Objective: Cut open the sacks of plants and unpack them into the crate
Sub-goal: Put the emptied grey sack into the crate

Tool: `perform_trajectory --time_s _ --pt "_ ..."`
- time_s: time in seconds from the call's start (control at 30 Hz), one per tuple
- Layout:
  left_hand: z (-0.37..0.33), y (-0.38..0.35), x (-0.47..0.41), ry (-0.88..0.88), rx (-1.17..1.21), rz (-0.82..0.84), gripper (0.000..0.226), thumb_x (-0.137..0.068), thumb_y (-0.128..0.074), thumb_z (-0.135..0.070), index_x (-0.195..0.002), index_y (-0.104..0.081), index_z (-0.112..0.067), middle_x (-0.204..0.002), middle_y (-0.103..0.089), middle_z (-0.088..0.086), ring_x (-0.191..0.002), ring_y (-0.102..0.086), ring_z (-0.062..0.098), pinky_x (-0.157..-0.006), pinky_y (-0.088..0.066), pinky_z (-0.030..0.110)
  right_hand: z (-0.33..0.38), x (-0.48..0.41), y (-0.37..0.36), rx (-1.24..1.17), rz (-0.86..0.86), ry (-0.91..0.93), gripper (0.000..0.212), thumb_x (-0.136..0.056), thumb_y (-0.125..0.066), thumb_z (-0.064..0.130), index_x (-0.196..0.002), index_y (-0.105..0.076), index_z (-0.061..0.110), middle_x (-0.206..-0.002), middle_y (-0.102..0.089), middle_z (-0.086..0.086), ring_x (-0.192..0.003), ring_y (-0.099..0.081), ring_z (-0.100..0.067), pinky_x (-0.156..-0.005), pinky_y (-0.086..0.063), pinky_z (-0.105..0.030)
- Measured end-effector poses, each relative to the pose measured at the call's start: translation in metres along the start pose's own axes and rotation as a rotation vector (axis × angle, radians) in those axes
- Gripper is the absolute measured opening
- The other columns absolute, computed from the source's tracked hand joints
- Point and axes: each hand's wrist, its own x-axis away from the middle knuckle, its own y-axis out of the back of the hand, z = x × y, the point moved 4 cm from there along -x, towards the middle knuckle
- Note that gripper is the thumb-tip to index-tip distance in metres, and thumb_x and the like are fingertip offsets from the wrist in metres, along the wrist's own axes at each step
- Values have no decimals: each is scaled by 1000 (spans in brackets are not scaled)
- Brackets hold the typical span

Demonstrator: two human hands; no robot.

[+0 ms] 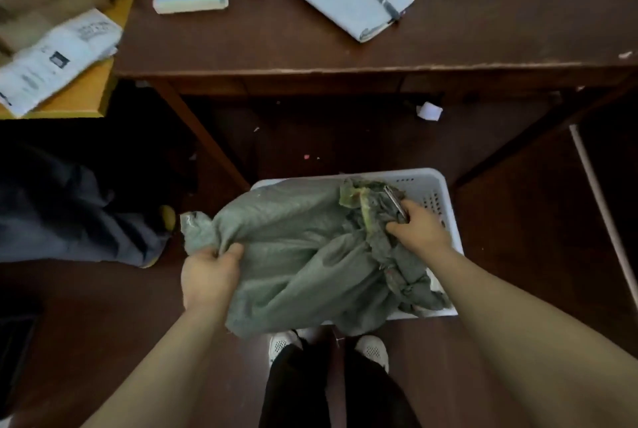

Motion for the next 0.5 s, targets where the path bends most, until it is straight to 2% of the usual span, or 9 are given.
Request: perform_trajectory --time_s 0.07,0.1,0.17,0.23,0.3,0.37,0.4,0.47,0.5 --pt "3 -18 -19 -143 -231 42 27 -78 -70 -30 -65 -58 -11 -110 -59 16 -109 -49 35 -89 -39 40 -16 -13 -17 98 -27 -54 48 -85 -62 31 -130 -48 25 -115 -64 -8 -102 -60 -30 -76 -48 -34" --pt "2 -26 -26 -216 -307 56 21 -77 -72 -29 -69 -62 -13 -132 -48 12 -126 -35 33 -103 -29 41 -23 -19 -24 152 -40 -86 51 -85 -62 29 -133 -45 26 -116 -63 -9 -104 -59 -31 -73 -45 -32" --pt "2 -41 -40 -315 -304 123 11 -78 -73 -21 -77 -65 -14 -150 -26 7 -138 -18 25 -111 -16 32 -35 -31 -34 194 -70 -130 55 -86 -61 28 -137 -42 29 -119 -62 -9 -105 -58 -31 -71 -43 -31" --pt "10 -58 -60 -292 -229 230 14 -78 -72 -14 -90 -67 -9 -149 -30 9 -137 -28 25 -109 -26 31 -44 -43 -40 129 -72 -121 60 -85 -65 29 -140 -42 29 -124 -61 -6 -109 -58 -30 -79 -47 -33" --pt "14 -73 -76 -247 -182 285 24 -79 -69 -10 -102 -63 -9 -127 -52 11 -120 -49 30 -94 -45 36 -49 -47 -41 -96 -111 -127 61 -82 -72 30 -138 -49 22 -123 -62 -2 -114 -57 -26 -90 -47 -34" --pt "8 -80 -86 -199 -99 299 26 -83 -62 -4 -107 -55 -9 -99 -58 6 -96 -58 26 -72 -46 28 -52 -41 -36 -384 -259 -172 49 -80 -75 30 -125 -62 16 -105 -66 -1 -107 -61 -22 -91 -50 -35" --pt "4 -82 -89 -186 -70 297 30 -85 -60 -2 -113 -51 -8 -95 -56 2 -92 -55 21 -69 -43 26 -53 -36 -34 -485 -363 -183 40 -81 -74 30 -118 -67 16 -97 -67 1 -102 -63 -20 -89 -51 -38" --pt "-6 -88 -94 -199 -43 300 46 -86 -64 -7 -127 -43 -6 -107 -53 2 -100 -52 19 -80 -43 28 -48 -25 -38 -557 -468 -156 29 -81 -73 33 -108 -71 21 -91 -68 5 -93 -64 -14 -86 -53 -38" --pt "-11 -91 -95 -195 -13 318 55 -83 -69 -11 -131 -41 -8 -117 -54 2 -107 -53 20 -89 -44 31 -41 -20 -45 -554 -443 -112 28 -80 -74 33 -106 -70 23 -92 -68 9 -89 -63 -8 -85 -52 -34"
